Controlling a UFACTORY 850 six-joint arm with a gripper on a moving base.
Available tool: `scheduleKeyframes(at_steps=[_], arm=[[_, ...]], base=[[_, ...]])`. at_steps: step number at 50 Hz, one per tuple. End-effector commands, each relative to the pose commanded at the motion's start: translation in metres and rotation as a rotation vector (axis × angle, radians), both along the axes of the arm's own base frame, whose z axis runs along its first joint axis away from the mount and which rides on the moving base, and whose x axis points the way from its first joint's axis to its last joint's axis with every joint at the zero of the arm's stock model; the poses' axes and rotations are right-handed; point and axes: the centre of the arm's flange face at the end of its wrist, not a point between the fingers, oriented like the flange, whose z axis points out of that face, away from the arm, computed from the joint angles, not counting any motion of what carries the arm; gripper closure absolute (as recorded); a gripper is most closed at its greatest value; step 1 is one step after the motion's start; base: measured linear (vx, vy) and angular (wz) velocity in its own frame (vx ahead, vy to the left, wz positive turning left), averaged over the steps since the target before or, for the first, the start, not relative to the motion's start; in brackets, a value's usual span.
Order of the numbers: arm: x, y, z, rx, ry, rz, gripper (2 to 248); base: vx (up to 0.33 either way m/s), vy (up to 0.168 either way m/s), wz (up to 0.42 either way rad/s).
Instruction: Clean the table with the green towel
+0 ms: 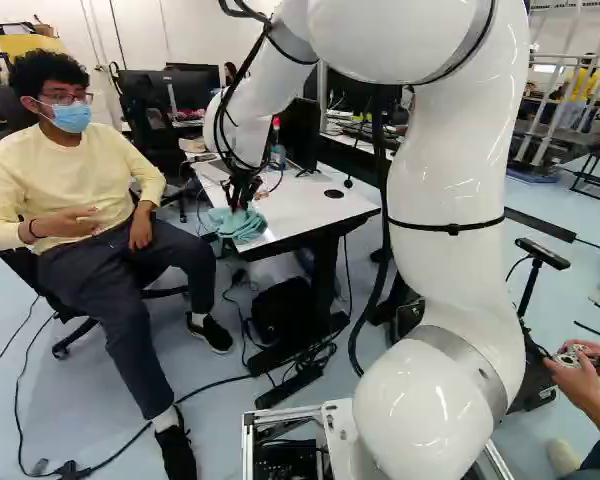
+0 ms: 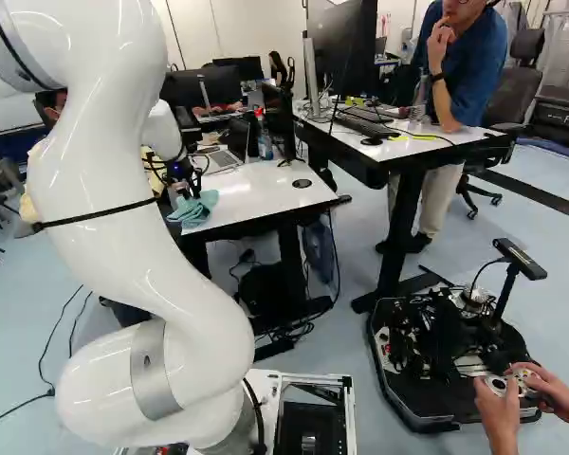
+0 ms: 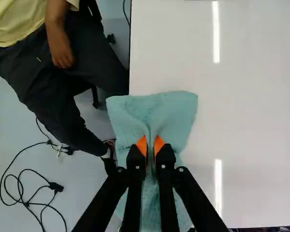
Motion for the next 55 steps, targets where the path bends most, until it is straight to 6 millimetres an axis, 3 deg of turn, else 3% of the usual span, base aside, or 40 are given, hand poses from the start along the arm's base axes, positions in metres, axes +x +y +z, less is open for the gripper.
scheduleKeyframes(at_steps=[55], arm=[[-0.0067, -0.0027, -0.003, -0.034, 0.08, 0.005, 211]], base=[[0.0, 0.0, 0.0]])
